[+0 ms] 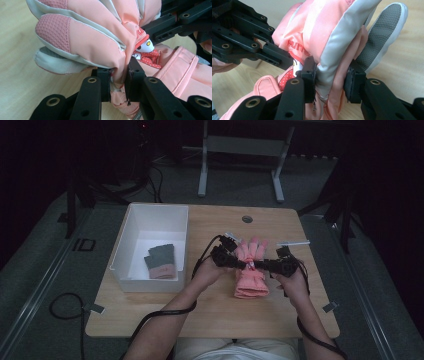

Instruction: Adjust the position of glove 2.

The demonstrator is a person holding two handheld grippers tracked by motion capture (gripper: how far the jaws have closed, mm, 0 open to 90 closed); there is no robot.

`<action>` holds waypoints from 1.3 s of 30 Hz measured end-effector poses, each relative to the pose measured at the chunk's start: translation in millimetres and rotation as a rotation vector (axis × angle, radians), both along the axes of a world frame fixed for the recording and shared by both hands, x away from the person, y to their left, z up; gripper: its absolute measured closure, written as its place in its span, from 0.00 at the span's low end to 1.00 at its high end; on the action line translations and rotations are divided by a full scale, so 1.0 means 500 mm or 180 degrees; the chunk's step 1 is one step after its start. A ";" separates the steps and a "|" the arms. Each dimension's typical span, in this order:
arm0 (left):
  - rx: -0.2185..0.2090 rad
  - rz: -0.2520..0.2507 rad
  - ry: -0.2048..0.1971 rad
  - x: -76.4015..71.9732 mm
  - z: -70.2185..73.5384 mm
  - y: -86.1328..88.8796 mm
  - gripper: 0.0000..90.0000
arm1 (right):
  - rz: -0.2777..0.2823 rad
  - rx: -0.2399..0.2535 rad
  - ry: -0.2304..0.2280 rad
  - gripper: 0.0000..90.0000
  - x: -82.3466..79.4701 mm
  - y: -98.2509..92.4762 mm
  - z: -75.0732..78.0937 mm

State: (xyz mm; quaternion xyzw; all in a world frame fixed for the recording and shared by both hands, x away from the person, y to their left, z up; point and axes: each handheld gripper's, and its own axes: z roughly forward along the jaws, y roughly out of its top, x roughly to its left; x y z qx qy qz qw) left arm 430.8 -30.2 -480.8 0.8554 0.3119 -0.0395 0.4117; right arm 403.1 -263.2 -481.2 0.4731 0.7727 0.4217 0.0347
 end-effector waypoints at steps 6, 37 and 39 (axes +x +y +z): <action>-0.0009 0.0040 -0.0099 -0.002 0.055 0.011 0.85 | 0.0018 0.0080 -0.0141 0.73 0.000 0.004 0.048; 0.0222 0.0362 -0.0481 -0.022 0.273 0.187 0.86 | 0.0387 0.0300 -0.0545 0.74 0.034 0.171 0.230; 0.0248 0.0383 -0.0485 -0.023 0.285 0.207 0.86 | 0.0422 0.0314 -0.0560 0.74 0.037 0.190 0.240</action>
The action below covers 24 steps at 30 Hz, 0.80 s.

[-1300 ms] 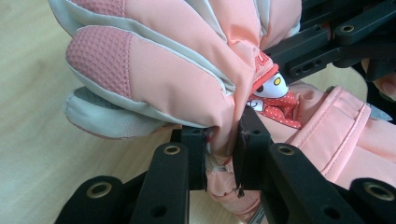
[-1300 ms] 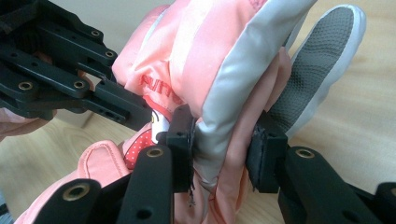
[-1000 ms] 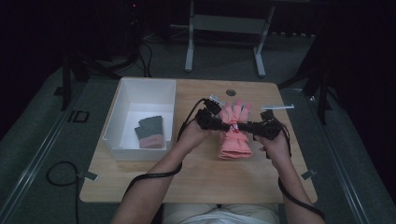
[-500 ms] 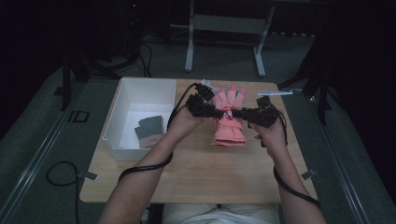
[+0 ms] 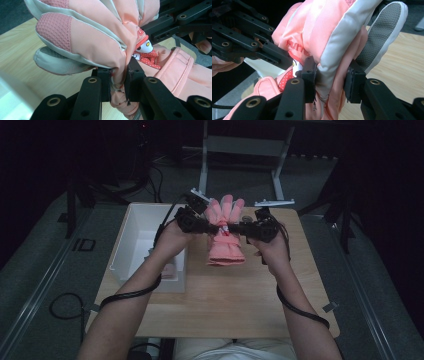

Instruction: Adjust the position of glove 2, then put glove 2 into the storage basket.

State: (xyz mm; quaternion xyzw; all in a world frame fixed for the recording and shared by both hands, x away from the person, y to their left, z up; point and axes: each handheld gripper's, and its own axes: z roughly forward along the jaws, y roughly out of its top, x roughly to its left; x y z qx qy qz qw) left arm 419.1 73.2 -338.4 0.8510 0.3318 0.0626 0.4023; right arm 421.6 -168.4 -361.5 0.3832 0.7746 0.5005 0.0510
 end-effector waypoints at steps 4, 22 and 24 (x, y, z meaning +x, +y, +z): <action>0.0049 0.0091 -0.0024 -0.004 0.022 0.041 0.86 | 0.0069 0.0042 -0.0018 0.74 0.008 0.043 0.018; 0.0188 0.0485 0.0029 -0.025 0.051 0.232 0.86 | 0.0439 0.0094 0.0059 0.73 0.045 0.248 0.040; 0.0235 0.0520 0.0045 -0.027 0.047 0.253 0.86 | 0.0462 0.0088 0.0079 0.73 0.046 0.269 0.034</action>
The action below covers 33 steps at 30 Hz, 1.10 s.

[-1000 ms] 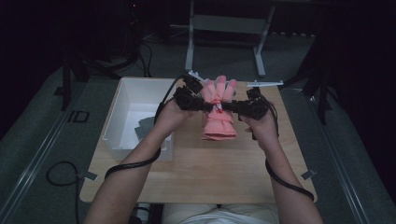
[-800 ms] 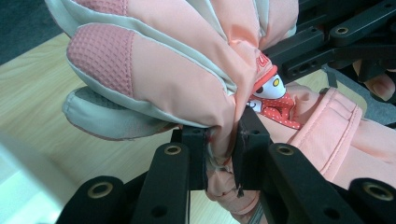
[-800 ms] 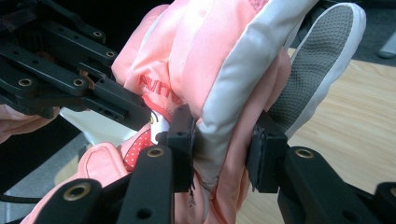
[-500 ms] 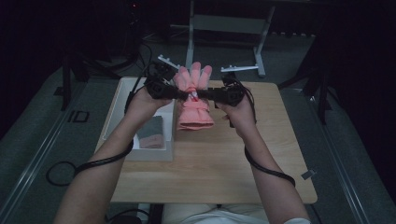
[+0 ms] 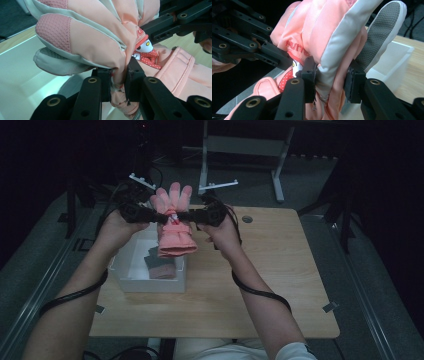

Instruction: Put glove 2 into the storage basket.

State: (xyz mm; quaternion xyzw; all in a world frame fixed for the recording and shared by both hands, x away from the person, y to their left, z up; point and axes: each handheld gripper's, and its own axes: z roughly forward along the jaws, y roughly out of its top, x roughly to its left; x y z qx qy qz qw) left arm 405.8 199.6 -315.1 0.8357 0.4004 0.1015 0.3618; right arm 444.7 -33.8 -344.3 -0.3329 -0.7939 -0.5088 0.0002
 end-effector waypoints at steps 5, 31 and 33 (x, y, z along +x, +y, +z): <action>0.0041 0.0088 0.0081 0.000 -0.023 0.045 0.86 | 0.0043 -0.0007 0.0077 0.73 0.006 0.054 -0.025; 0.0014 0.0209 0.0646 0.050 -0.212 0.129 0.86 | -0.0050 -0.0520 0.0443 0.73 0.035 0.177 -0.191; 0.0066 0.0216 0.0664 0.054 -0.224 0.129 0.86 | -0.0058 -0.0576 0.0463 0.74 0.037 0.183 -0.201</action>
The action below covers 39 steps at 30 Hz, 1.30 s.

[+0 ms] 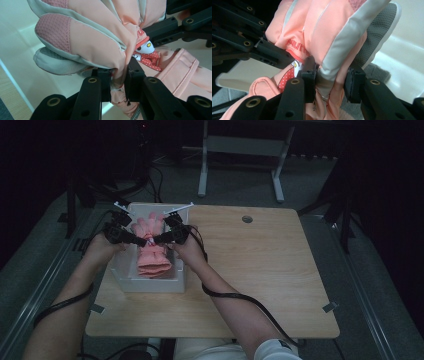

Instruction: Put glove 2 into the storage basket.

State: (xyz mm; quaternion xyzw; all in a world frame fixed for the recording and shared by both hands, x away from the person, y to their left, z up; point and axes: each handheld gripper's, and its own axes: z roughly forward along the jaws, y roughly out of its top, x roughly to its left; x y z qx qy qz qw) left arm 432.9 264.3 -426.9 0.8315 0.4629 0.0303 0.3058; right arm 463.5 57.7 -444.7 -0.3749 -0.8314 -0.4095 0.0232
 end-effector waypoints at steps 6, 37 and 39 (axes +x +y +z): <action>0.0117 -0.0031 0.0064 0.010 -0.017 -0.007 0.86 | -0.0055 -0.0277 0.0029 0.73 0.003 0.018 -0.009; 0.0844 0.0264 -0.0156 -0.004 -0.043 -0.046 0.57 | -0.0144 -0.0998 0.0176 0.57 0.011 0.057 -0.017; 0.0889 0.0266 -0.0171 -0.004 -0.043 -0.049 0.56 | -0.0144 -0.0978 0.0185 0.56 0.011 0.056 -0.017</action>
